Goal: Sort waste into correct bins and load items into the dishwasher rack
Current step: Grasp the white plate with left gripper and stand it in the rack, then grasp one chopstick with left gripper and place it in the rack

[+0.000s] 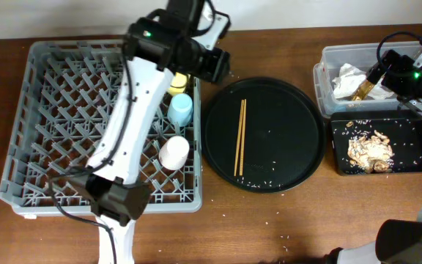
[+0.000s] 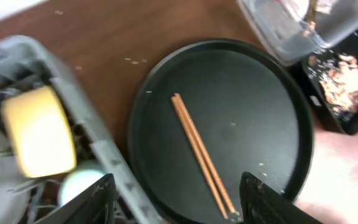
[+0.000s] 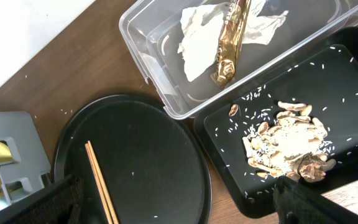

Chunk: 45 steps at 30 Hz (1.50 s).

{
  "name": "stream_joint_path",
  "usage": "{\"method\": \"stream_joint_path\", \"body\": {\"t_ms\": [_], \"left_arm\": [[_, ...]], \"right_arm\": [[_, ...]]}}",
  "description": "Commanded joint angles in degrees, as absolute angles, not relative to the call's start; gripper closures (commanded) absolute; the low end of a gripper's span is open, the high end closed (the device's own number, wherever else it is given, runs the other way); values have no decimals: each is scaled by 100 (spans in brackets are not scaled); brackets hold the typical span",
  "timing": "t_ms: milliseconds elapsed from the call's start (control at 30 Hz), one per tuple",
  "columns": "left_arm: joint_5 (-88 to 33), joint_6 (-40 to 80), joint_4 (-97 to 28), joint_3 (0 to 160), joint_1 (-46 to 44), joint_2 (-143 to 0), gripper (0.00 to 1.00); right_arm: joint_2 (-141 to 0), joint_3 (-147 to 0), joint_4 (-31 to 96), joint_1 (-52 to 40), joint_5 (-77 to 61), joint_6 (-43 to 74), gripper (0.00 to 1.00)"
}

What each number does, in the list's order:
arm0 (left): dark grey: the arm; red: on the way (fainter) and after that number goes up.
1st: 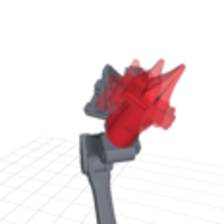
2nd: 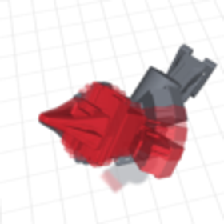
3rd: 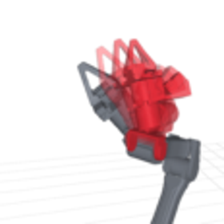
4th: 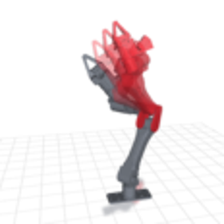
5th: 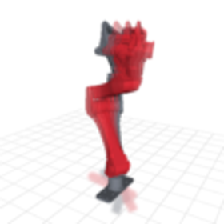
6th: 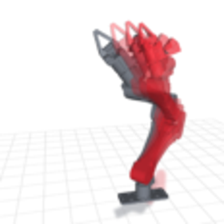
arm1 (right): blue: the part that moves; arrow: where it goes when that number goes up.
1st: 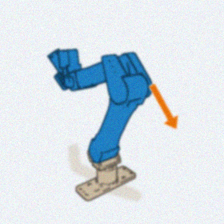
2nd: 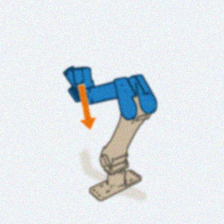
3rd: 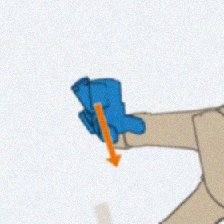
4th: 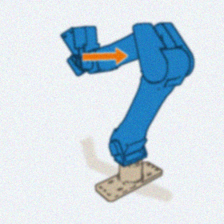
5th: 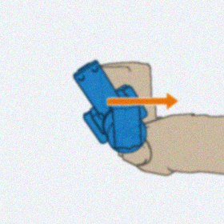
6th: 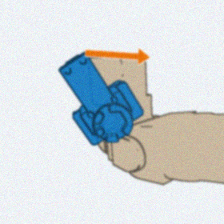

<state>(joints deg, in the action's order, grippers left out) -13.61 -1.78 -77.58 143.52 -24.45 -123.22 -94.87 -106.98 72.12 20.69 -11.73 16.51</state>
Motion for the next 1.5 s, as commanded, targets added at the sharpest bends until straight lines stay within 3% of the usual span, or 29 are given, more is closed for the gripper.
{"method": "stream_joint_path", "body": {"t_ms": [0,200,300,833,867,933,1000,1067,1133,1233,1400,1467], "left_arm": [[-1503,663,-7638,13738,-2908,-12289,38],[-585,1861,-5509,11032,-3680,-12289,39],[344,2167,-5264,10475,-3804,-12289,39],[432,2502,-4823,10331,-3811,-13417,45],[429,2499,-4823,10331,-3811,-13478,49],[388,2502,-4735,10333,-3817,-13480,78],[392,2502,-4661,10333,-3896,-13478,78],[395,2499,-4635,10333,-3927,-13478,95],[390,2497,-4635,10414,-3927,-13478,99],[416,2106,-5288,11190,-3885,-13465,99],[786,1765,-8211,15192,-3459,-13434,99],[1085,1772,-9026,16059,-3317,-13434,99]], "right_arm": [[-9439,-10790,7199,2067,-1181,1680,1],[-9439,-10790,7199,2067,-1181,1680,2],[-9439,-10790,7199,2064,-1181,1680,1],[-9439,-10790,7199,2067,-1181,1680,2],[-9439,-10790,7199,2064,-1181,1680,2],[-9439,-10790,7199,2067,-1181,1680,2],[-9439,-10790,7199,2067,-1181,1680,2],[-9439,-10790,7199,2067,-1181,1680,2],[-9439,-10790,7199,2067,-1181,1680,1],[-9439,-10790,7199,2067,-1181,1680,2],[-9439,-10790,7199,2067,-1181,1680,2],[-9439,-10790,7199,2067,-1181,1680,1]]}}
